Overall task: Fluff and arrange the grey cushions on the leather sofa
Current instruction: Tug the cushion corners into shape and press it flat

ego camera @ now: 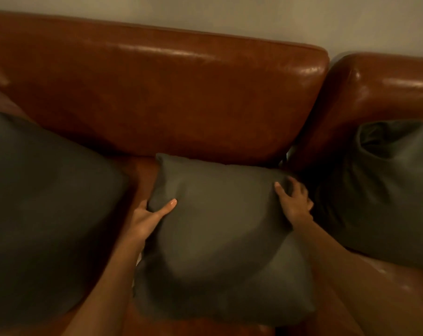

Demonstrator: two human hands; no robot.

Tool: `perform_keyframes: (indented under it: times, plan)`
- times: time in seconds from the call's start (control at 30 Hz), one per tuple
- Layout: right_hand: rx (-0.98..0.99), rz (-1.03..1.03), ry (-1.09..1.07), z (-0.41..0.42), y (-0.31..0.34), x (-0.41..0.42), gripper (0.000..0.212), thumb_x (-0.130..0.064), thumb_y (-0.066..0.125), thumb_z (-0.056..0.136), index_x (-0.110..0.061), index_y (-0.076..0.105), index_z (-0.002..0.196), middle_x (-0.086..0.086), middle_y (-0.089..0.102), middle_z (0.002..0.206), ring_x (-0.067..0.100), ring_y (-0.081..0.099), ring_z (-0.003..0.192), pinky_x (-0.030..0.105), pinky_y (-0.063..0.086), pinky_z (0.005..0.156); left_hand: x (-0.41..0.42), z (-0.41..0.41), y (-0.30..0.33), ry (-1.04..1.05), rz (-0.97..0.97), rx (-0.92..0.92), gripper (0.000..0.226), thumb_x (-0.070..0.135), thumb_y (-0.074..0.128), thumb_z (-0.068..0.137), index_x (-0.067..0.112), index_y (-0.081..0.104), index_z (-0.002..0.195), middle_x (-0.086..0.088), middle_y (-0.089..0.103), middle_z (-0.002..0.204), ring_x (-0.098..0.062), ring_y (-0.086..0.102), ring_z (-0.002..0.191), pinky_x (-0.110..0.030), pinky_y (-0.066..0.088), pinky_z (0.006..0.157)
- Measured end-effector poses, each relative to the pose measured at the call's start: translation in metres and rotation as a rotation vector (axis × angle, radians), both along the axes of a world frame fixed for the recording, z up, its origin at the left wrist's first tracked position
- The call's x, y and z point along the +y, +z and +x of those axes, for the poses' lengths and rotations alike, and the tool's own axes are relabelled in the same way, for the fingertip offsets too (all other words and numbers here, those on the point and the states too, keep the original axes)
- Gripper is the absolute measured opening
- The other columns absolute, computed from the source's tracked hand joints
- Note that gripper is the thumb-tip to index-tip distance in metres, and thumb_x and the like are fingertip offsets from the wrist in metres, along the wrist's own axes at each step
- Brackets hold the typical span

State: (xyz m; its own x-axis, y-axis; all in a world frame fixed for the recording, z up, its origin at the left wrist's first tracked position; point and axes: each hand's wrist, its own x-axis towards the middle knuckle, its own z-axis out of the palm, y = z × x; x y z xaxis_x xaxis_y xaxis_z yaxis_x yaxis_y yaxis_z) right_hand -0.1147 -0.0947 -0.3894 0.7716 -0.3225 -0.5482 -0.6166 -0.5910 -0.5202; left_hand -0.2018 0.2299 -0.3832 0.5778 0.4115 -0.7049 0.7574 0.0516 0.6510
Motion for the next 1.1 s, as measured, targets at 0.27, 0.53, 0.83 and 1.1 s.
perform_keyframes:
  times: [0.27, 0.53, 0.83, 1.1]
  plan:
    - [-0.006, 0.367, -0.344, -0.009, -0.005, -0.014, 0.078, -0.060, 0.054, 0.090, -0.039, 0.013, 0.153, 0.004, 0.025, 0.159, 0.033, 0.033, 0.140, 0.049, 0.029, 0.116, 0.004, -0.003, -0.007, 0.012, -0.110, -0.047, 0.061, 0.061, 0.078, 0.064, 0.037, 0.057, 0.116, 0.015, 0.063, 0.102, -0.010, 0.062, 0.094, -0.034, 0.048, 0.089]
    - [-0.388, 0.406, -0.278, -0.005, 0.037, 0.013, 0.074, -0.055, 0.057, 0.091, -0.039, 0.018, 0.151, -0.001, 0.031, 0.155, 0.025, 0.036, 0.137, 0.035, 0.031, 0.107, 0.013, 0.007, 0.018, 0.260, -0.058, -0.282, 0.072, 0.069, 0.061, 0.076, 0.030, 0.047, 0.135, 0.006, 0.057, 0.123, -0.015, 0.056, 0.109, -0.043, 0.044, 0.102]
    - [-0.597, 0.593, -0.240, 0.037, 0.079, 0.036, 0.076, -0.045, 0.055, 0.096, -0.032, 0.008, 0.154, -0.004, 0.026, 0.156, 0.007, 0.035, 0.128, 0.026, 0.033, 0.102, 0.042, 0.077, 0.068, 0.203, -0.124, -0.533, 0.082, 0.085, 0.059, 0.064, 0.035, 0.057, 0.130, 0.010, 0.061, 0.130, -0.012, 0.056, 0.121, -0.041, 0.040, 0.107]
    - [-0.666, 0.658, -0.171, 0.027, 0.074, 0.040, 0.079, -0.047, 0.061, 0.092, -0.040, 0.009, 0.150, -0.003, 0.034, 0.153, 0.012, 0.043, 0.134, 0.037, 0.039, 0.112, 0.037, 0.082, 0.072, 0.232, -0.220, -0.646, 0.082, 0.081, 0.057, 0.069, 0.033, 0.053, 0.136, 0.009, 0.061, 0.132, -0.012, 0.055, 0.123, -0.043, 0.038, 0.109]
